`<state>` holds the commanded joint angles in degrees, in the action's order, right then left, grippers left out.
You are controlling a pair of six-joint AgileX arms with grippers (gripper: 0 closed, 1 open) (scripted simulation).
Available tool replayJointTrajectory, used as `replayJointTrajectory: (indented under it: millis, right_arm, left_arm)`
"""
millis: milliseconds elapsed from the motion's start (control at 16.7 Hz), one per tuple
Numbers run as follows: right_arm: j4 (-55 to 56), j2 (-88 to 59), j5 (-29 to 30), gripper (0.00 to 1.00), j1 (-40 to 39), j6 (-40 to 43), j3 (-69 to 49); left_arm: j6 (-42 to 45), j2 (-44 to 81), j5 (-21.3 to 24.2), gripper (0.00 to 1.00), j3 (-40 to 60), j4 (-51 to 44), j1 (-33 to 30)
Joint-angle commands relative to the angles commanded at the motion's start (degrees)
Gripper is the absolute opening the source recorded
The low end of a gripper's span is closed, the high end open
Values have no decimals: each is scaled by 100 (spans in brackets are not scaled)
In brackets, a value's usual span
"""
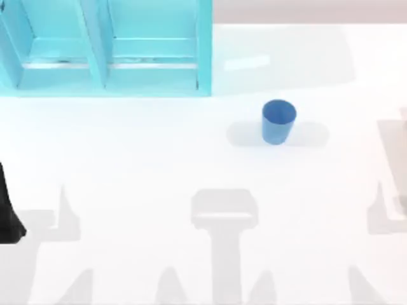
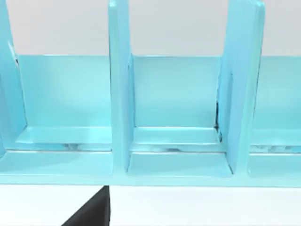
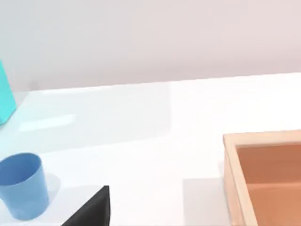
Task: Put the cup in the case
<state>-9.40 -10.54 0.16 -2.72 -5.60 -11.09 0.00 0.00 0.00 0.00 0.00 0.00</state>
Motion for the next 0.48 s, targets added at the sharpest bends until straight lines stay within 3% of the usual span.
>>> replayJointTrajectory:
  millis: [480]
  right_arm:
    - [-2719, -3912, 115, 100, -877, -1386, -3878]
  left_arm:
    - [0, 0, 0, 100, 0, 0, 0]
